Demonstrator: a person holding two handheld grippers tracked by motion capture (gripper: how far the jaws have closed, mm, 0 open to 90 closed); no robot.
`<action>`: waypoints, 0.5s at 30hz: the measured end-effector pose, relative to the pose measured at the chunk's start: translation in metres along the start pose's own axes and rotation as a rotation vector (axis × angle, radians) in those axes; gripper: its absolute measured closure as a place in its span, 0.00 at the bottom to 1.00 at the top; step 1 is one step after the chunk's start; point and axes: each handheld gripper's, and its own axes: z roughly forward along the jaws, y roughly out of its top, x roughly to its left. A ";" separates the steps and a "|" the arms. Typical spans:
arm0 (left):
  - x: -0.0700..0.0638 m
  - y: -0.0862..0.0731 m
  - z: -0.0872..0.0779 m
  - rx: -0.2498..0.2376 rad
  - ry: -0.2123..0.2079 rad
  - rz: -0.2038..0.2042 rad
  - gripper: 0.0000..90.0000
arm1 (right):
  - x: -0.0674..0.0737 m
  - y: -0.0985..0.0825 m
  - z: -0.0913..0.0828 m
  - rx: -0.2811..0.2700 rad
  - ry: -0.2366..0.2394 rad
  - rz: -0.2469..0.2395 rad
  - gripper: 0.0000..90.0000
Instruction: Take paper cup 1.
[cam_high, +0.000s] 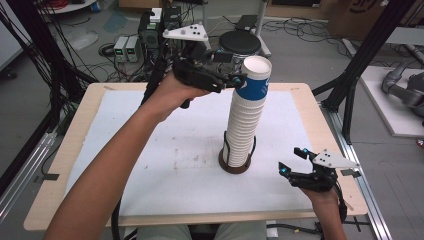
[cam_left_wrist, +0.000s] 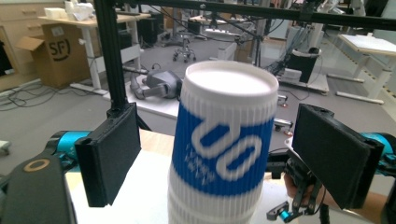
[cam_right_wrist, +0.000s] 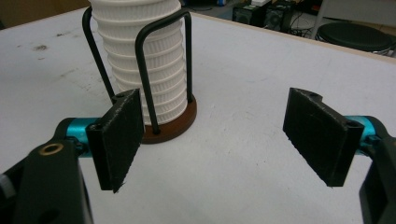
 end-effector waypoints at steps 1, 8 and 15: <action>0.000 0.000 0.000 0.000 0.000 0.000 0.17 | 0.000 0.000 0.000 0.000 0.000 0.000 0.23; -0.002 0.010 0.027 0.057 0.005 0.000 0.17 | 0.001 0.000 0.001 0.004 0.006 -0.001 0.23; -0.002 0.013 0.040 0.071 -0.024 0.011 0.31 | 0.000 0.000 0.000 0.000 0.006 0.001 0.23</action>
